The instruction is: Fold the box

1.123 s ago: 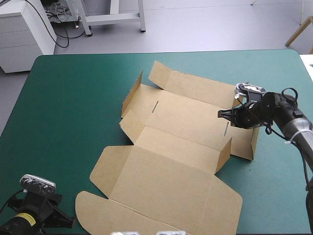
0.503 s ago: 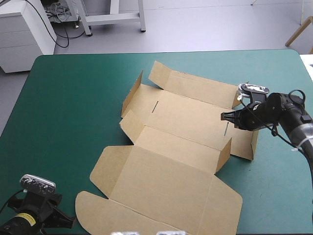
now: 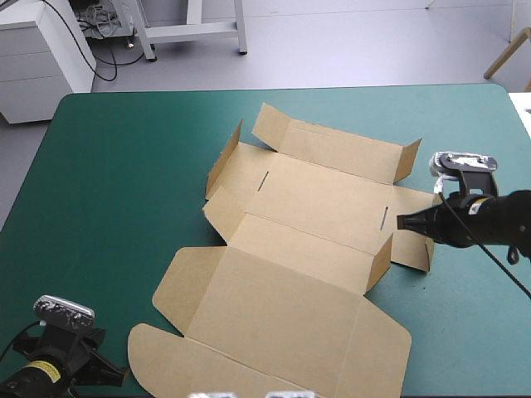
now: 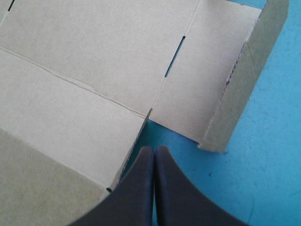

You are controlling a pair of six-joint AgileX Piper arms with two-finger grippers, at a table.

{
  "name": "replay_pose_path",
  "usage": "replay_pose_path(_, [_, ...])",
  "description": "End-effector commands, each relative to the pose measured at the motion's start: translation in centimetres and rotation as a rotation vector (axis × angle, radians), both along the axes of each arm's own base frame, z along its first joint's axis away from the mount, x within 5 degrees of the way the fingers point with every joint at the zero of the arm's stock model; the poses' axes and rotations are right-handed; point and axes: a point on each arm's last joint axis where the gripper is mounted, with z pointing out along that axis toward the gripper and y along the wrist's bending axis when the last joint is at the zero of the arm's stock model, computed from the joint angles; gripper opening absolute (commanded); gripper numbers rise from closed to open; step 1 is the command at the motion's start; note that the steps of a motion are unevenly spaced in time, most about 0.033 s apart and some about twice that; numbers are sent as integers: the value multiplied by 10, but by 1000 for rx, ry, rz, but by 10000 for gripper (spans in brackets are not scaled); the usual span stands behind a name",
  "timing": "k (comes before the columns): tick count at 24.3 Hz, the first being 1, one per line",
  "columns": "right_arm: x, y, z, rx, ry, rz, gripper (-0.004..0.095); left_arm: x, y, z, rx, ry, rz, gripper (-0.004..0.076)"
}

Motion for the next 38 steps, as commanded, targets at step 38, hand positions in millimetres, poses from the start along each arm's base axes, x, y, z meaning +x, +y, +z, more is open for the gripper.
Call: replay_pose_path(38, [-99,-8,41,17,-226,-17,171,5,-1,9,-21,-62,4,-10])
